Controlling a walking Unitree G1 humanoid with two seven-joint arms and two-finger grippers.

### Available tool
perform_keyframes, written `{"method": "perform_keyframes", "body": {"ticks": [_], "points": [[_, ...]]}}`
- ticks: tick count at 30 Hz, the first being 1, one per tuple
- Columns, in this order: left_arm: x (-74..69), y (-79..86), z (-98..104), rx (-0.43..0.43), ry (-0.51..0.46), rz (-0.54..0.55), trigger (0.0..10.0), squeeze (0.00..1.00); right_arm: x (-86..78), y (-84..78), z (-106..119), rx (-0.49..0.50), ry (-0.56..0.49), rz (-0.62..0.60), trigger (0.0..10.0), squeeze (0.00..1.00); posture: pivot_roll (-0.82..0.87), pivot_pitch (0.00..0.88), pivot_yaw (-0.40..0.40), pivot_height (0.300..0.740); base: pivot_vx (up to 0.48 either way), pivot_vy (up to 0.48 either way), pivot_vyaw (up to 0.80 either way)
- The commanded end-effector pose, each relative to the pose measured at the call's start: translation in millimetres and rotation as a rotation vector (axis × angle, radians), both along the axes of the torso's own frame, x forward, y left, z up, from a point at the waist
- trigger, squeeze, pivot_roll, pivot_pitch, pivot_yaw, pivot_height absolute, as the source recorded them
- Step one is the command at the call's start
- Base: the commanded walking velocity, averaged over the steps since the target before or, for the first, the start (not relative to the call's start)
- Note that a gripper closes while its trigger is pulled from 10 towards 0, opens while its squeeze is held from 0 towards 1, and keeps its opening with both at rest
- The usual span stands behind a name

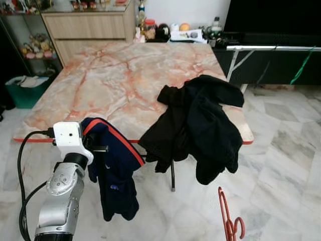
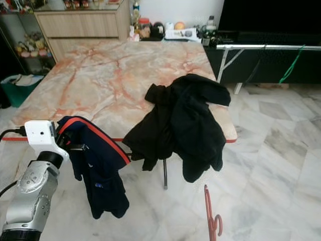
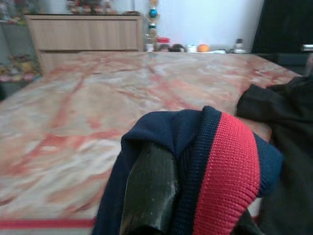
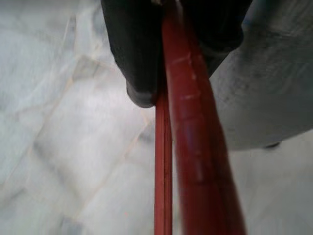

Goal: Hang hanger

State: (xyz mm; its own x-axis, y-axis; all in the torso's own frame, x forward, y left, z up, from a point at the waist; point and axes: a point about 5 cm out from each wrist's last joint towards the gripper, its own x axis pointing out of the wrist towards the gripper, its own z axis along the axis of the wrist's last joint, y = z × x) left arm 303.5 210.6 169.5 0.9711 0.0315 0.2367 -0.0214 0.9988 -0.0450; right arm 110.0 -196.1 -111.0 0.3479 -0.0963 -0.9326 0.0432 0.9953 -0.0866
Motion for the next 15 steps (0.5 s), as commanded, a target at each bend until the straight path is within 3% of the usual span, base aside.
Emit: {"method": "perform_keyframes", "body": {"ticks": [1,7,15], "points": [[0.2,-2.0,11,-0.008,-0.049,-0.011,10.0,0.00,-21.9,14.1,-7,0.047,0.081,0.011,10.0,0.00,0.11,0.066,0.045,0.740,0.262,0.000,0.00],[3.8,-0.6,20,0.000,-0.072,-0.017,10.0,0.00,-22.0,14.0,-7,0.047,0.080,0.009,10.0,0.00,0.12,0.065,0.045,0.740,0.263,0.000,0.00],[27.2,-0.5,53,0.037,-0.155,-0.056,10.0,0.00,-22.3,14.7,-7,0.049,0.081,0.006,10.0,0.00,0.12,0.062,0.046,0.740,0.270,0.000,0.00]]}}
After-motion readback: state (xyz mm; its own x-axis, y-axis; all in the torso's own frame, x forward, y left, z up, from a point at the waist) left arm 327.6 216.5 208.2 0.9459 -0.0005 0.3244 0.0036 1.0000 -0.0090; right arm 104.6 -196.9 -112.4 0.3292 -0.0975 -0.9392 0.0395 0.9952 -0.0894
